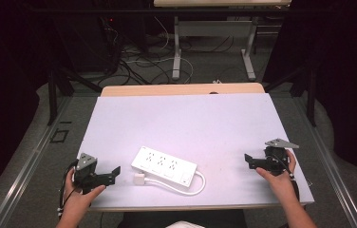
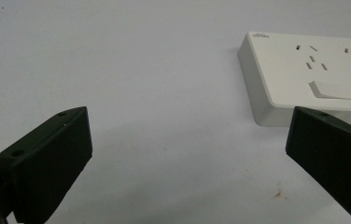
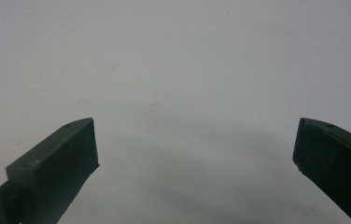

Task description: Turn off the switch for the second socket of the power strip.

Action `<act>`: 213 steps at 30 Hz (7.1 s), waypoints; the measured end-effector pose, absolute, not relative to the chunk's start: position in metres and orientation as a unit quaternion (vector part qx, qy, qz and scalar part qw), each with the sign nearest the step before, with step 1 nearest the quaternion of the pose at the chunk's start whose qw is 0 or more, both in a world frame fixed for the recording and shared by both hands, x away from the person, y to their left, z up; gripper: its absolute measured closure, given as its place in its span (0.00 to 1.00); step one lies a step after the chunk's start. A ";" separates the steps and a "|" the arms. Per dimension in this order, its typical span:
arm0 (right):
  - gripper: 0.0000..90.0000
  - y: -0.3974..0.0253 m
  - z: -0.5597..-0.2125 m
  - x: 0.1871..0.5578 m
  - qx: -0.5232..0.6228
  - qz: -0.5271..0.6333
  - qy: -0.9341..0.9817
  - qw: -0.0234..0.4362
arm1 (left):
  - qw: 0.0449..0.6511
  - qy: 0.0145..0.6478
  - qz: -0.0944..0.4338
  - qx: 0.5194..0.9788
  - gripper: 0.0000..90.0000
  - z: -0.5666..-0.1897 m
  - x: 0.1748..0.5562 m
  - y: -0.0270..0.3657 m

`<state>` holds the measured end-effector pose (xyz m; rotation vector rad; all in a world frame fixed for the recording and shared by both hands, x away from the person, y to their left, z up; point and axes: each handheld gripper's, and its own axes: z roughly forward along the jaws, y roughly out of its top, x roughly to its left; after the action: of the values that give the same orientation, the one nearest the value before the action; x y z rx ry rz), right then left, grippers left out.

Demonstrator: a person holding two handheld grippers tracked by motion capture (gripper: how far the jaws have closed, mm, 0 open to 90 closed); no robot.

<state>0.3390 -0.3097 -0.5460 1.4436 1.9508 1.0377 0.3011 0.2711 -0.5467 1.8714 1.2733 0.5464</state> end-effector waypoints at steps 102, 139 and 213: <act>0.07 -0.287 -0.544 0.333 0.507 0.392 0.734 0.226 | 0.328 0.522 0.014 0.787 0.75 -0.494 0.336 0.155; 0.08 -0.288 -0.545 0.334 0.507 0.390 0.738 0.218 | 0.292 0.526 -0.010 0.798 0.98 -0.516 0.346 0.143; 0.08 -0.288 -0.546 0.334 0.507 0.391 0.737 0.217 | 0.324 0.527 0.022 0.785 0.89 -0.505 0.343 0.158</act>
<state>0.3336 -0.2880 -0.5455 1.4055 2.0411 1.0840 0.3431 0.1576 -0.5053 2.0601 1.3824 0.0569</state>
